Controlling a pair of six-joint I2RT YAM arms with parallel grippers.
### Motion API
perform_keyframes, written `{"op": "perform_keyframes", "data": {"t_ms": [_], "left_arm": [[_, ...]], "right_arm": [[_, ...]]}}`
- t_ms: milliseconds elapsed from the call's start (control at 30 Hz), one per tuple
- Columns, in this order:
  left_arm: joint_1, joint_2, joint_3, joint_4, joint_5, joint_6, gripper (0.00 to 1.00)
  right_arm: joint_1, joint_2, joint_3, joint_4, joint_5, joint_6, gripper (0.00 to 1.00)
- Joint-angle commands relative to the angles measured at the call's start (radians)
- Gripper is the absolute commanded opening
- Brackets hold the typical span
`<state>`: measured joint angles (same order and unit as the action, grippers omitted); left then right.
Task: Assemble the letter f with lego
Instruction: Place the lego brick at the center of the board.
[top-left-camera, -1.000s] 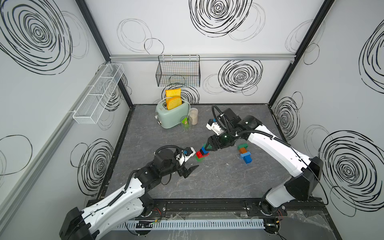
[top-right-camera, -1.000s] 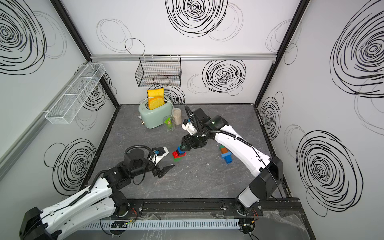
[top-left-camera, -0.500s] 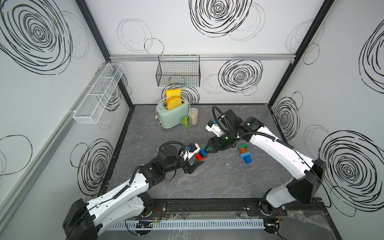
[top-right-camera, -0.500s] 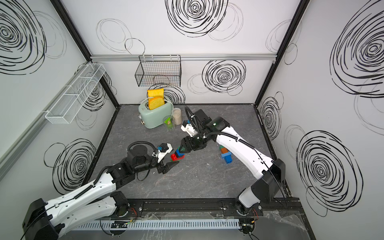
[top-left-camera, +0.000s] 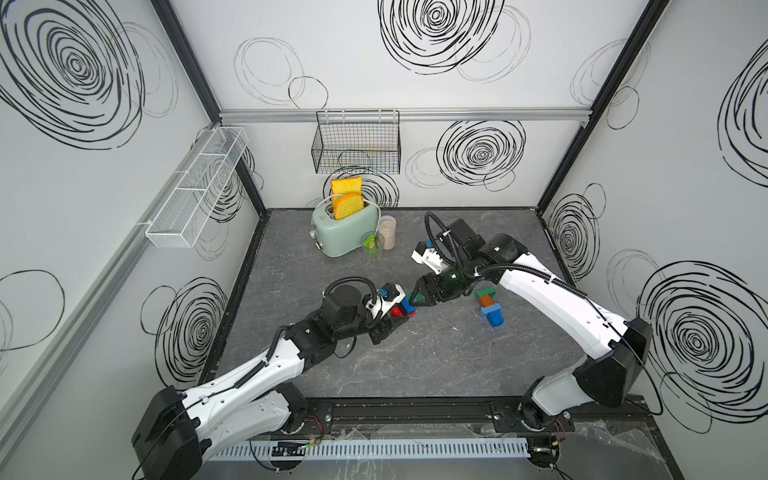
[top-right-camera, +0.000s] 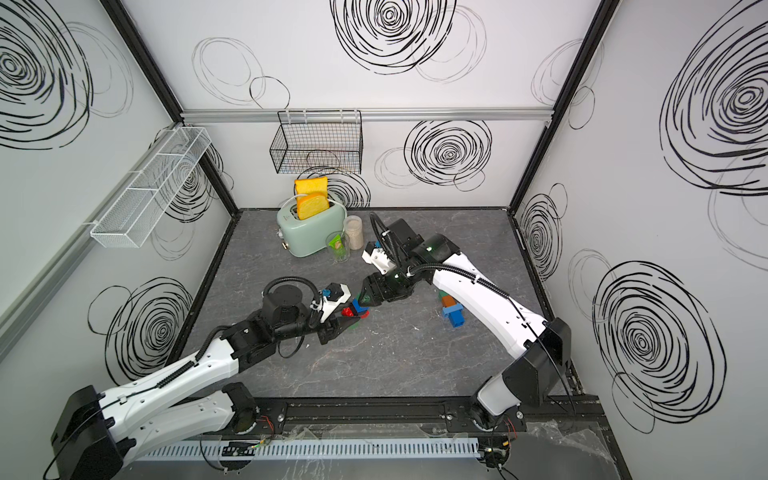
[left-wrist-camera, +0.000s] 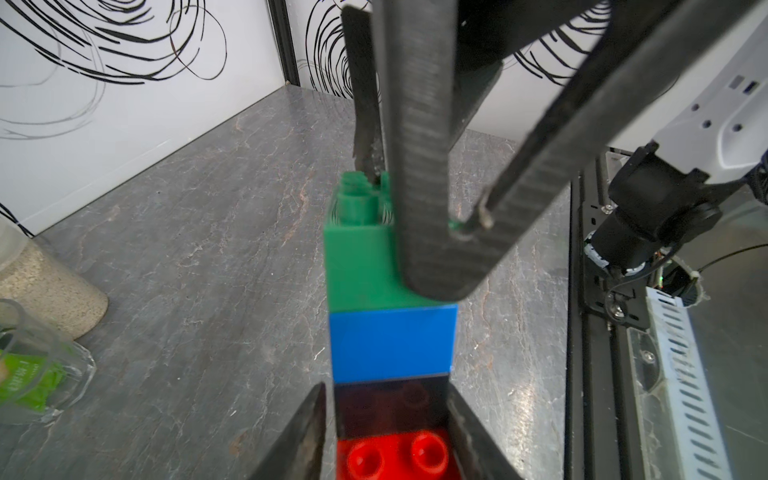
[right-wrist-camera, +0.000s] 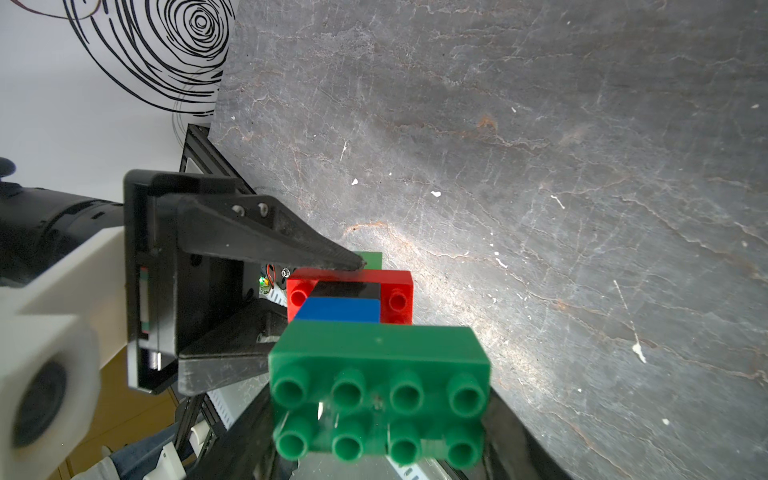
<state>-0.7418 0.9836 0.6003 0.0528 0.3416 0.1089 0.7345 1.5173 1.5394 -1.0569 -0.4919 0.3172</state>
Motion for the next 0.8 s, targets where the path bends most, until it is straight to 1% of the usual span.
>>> {"op": "perform_keyframes", "data": {"t_ms": [0,67,133,200,233,300,333,467,533,567,600,667,700,767], "left_arm": [[-0.003,0.001,0.032,0.026,0.016,-0.004,0.38],[0.009,0.0,0.039,0.016,0.022,-0.024,0.33],[0.044,0.003,0.052,-0.001,0.063,-0.067,0.32],[0.067,0.023,0.071,-0.044,0.091,-0.089,0.32],[0.076,0.035,0.079,-0.065,0.1,-0.101,0.32],[0.093,0.055,0.088,-0.082,0.129,-0.139,0.33],[0.111,0.069,0.09,-0.074,0.161,-0.181,0.33],[0.189,0.146,0.071,0.056,0.317,-0.412,0.37],[0.21,0.201,0.056,0.144,0.351,-0.526,0.37],[0.217,0.237,0.047,0.2,0.365,-0.612,0.37],[0.22,0.272,0.042,0.246,0.374,-0.672,0.38],[0.216,0.36,0.042,0.335,0.384,-0.795,0.39],[0.209,0.401,0.044,0.369,0.386,-0.836,0.4],[0.195,0.481,0.047,0.429,0.352,-0.904,0.4]], "right_arm": [[0.003,-0.028,-0.007,0.016,-0.008,-0.014,0.56],[-0.002,-0.024,0.0,0.036,0.048,0.001,0.74],[-0.023,-0.027,0.002,0.076,0.127,0.025,0.85],[-0.071,-0.031,-0.002,0.126,0.188,0.052,0.91],[-0.106,-0.035,0.0,0.162,0.205,0.067,1.0],[-0.173,-0.052,-0.003,0.232,0.243,0.099,0.99],[-0.21,-0.063,-0.009,0.263,0.265,0.118,0.99],[-0.326,-0.095,-0.028,0.294,0.367,0.153,0.99],[-0.381,-0.113,-0.074,0.311,0.352,0.163,0.99],[-0.407,-0.127,-0.107,0.332,0.326,0.167,0.99],[-0.422,-0.14,-0.135,0.348,0.311,0.168,0.99],[-0.432,-0.164,-0.185,0.374,0.307,0.165,0.99],[-0.434,-0.171,-0.203,0.382,0.303,0.163,0.99],[-0.434,-0.184,-0.235,0.394,0.286,0.162,0.99]]}}
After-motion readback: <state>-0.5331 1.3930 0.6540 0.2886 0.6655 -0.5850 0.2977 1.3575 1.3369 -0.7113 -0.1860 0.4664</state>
